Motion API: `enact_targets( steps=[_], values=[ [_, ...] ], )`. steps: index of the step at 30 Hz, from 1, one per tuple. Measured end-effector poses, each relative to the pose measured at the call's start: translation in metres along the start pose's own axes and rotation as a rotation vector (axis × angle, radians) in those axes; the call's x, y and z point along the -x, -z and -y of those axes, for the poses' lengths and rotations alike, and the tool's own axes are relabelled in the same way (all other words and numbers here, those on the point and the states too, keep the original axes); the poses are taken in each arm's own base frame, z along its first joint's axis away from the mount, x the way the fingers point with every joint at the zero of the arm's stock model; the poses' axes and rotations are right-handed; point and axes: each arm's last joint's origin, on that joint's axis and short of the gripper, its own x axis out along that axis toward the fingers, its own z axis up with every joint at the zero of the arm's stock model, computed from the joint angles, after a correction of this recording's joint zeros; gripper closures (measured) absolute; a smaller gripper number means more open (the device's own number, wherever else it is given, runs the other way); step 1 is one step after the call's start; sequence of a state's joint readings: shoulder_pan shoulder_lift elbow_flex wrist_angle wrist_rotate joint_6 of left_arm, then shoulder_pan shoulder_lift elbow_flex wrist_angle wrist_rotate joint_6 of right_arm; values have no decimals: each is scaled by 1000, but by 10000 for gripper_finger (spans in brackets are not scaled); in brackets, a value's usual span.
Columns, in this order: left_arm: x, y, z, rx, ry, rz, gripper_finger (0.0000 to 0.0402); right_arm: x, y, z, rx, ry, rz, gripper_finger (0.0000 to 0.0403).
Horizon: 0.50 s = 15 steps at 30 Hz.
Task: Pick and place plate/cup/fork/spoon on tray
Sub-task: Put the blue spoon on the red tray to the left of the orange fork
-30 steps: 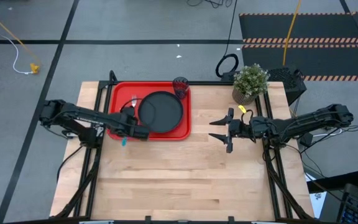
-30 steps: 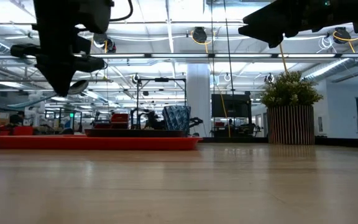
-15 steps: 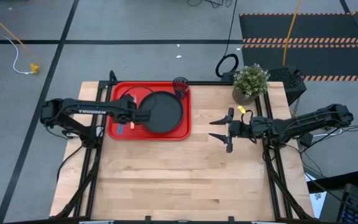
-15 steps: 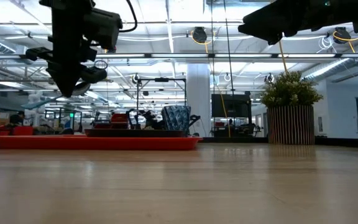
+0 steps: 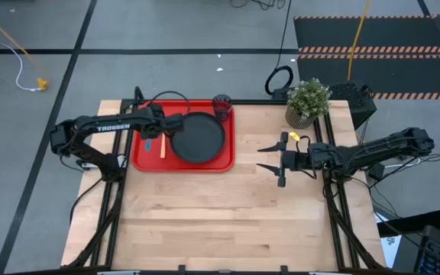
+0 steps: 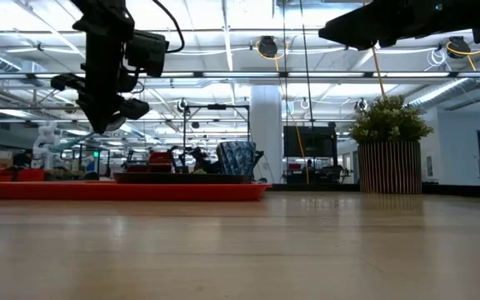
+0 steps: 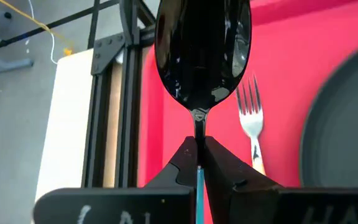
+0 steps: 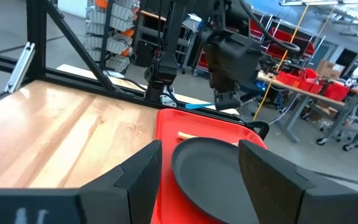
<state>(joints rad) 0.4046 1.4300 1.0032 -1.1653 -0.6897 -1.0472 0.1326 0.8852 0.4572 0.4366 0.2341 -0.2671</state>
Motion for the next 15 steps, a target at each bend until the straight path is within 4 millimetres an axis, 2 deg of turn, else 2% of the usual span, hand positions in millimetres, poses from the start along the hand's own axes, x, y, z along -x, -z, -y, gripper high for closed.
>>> enact_targets(
  steps=[6, 10, 15],
  values=[
    [-22, -2, 3, 19, 37, -1, 382, 0, 0, 0, 47, 0, 0, 200],
    [-40, 8, 4, 45, 69, -35, 389, 0, 0, 0, 63, 0, -1, 200],
    [-52, 19, 7, 63, 106, -46, 391, 0, 0, 0, 69, 0, -1, 200]
  ],
)
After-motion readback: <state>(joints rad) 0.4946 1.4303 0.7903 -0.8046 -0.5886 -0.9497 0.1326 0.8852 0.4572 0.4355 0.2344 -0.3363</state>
